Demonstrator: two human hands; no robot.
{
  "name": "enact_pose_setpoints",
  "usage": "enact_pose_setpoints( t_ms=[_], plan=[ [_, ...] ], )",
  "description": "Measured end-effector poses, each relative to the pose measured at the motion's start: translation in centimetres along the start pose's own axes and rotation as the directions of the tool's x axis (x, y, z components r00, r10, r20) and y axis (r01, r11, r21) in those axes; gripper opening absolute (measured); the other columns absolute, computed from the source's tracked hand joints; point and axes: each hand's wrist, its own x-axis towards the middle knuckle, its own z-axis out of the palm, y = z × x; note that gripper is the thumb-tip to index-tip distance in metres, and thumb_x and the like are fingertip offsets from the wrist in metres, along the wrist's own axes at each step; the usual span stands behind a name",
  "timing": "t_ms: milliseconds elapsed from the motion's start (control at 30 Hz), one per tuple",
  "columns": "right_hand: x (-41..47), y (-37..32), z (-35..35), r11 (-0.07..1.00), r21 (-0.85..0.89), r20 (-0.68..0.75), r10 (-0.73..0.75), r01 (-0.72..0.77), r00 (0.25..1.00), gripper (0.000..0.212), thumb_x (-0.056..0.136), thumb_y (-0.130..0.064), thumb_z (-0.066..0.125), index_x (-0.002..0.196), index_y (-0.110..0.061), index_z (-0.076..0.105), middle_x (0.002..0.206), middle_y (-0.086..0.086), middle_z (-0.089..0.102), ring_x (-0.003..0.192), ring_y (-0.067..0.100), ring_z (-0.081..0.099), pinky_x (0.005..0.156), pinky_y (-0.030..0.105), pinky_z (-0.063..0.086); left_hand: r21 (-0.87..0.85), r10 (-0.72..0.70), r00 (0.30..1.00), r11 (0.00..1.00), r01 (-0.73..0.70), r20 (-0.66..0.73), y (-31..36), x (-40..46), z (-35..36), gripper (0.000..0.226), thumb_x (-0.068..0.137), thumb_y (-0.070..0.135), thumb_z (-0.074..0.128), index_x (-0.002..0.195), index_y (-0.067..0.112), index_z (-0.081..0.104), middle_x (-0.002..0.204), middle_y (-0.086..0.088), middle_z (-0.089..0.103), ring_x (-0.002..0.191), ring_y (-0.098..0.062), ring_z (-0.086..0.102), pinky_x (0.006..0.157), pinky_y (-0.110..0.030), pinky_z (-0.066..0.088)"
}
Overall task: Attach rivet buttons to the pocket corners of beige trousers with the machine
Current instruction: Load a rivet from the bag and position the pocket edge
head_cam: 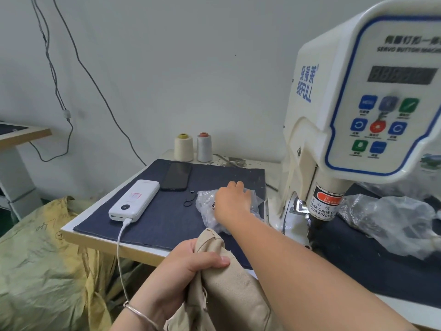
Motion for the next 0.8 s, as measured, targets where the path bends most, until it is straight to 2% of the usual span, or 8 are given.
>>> enact_pose_setpoints(
  t_ms=[233, 433, 800],
  plan=[
    [-0.13, -0.01, 0.42, 0.993, 0.112, -0.006, -0.031, 0.031, 1.0, 0.031, 0.089, -0.023, 0.058, 0.12, -0.024, 0.063, 0.128, 0.007, 0.046, 0.121, 0.027, 0.038, 0.095, 0.039, 0.038, -0.011, -0.004, 1.0, 1.0, 0.004, 0.014, -0.16, 0.11, 0.0, 0.024, 0.063, 0.009, 0.078, 0.084, 0.001, 0.07, 0.084, -0.022, 0.066, 0.072, -0.028, 0.065, 0.065, -0.03, 0.054],
    [-0.47, -0.02, 0.38, 0.996, 0.082, -0.006, -0.031, 0.031, 1.0, 0.032, 0.088, -0.017, 0.054, 0.119, -0.016, 0.06, 0.131, 0.009, 0.045, 0.122, 0.028, 0.038, 0.096, 0.041, 0.037, 0.0, -0.003, 1.0, 1.0, 0.003, -0.003, -0.1, 0.01, 0.04, 0.021, 0.062, 0.009, 0.078, 0.081, 0.003, 0.07, 0.08, -0.02, 0.066, 0.069, -0.026, 0.065, 0.062, -0.029, 0.053],
    [-0.51, 0.12, 0.7, 0.993, 0.109, 0.0, -0.034, 0.034, 0.999, 0.03, 0.093, -0.027, 0.055, 0.122, -0.024, 0.064, 0.134, 0.006, 0.045, 0.125, 0.028, 0.036, 0.096, 0.041, 0.036, -0.007, -0.009, 1.0, 1.0, 0.008, -0.023, -0.28, 0.09, 0.04, 0.021, 0.062, 0.008, 0.078, 0.079, 0.003, 0.068, 0.079, -0.021, 0.066, 0.068, -0.027, 0.065, 0.061, -0.031, 0.054]
  ],
)
